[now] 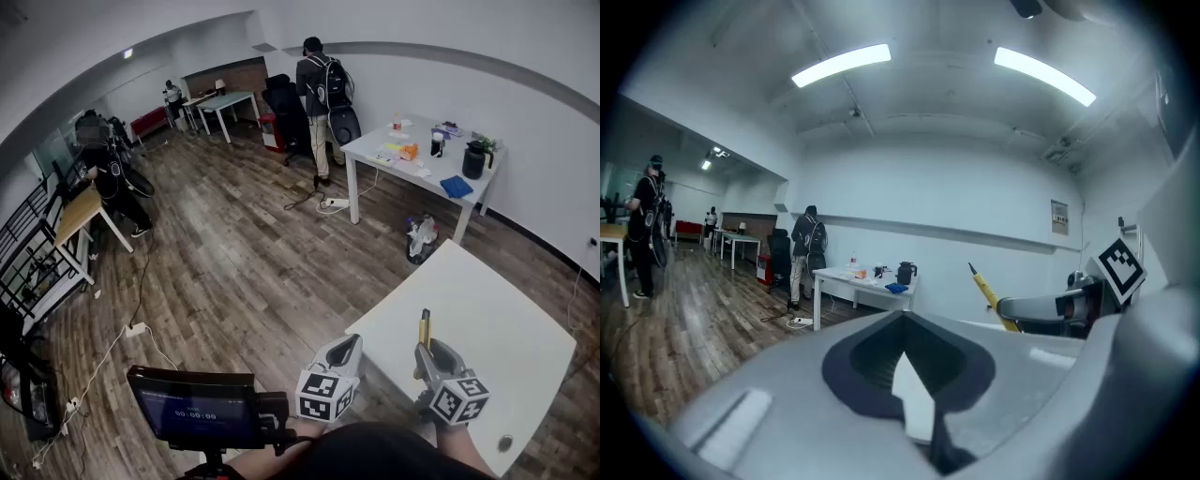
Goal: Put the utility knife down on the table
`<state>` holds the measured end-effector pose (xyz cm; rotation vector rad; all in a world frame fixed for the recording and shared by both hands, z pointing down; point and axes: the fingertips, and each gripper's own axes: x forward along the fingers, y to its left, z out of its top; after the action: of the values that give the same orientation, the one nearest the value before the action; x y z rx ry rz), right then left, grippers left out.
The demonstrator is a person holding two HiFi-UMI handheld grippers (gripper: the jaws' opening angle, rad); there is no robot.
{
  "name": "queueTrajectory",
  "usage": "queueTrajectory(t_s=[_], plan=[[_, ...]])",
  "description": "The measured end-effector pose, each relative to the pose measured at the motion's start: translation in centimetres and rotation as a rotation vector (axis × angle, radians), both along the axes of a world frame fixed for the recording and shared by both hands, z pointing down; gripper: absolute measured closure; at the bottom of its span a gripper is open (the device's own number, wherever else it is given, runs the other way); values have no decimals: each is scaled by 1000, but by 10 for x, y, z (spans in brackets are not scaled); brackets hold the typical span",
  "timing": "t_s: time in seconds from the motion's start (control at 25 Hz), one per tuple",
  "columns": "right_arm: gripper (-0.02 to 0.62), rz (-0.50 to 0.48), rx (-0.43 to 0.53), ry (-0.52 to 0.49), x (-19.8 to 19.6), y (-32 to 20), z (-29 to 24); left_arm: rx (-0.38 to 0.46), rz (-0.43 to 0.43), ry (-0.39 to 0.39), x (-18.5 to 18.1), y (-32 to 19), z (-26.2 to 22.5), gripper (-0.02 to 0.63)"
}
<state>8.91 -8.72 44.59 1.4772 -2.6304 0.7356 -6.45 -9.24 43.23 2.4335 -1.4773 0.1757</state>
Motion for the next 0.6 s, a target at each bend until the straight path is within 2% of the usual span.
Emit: queueTrajectory(t_s=[0.16,0.36,0.6], plan=[[457,-63,48,1,-13,-38,-6,42,-44,-5,-7,-33,-8,604],[457,-90,38,39,-11,-50,4,25,-53,3,1,-48,-4,604],[457,-159,-3,132,-15,-61,57,7,-74,1,-2,-47,15,604]])
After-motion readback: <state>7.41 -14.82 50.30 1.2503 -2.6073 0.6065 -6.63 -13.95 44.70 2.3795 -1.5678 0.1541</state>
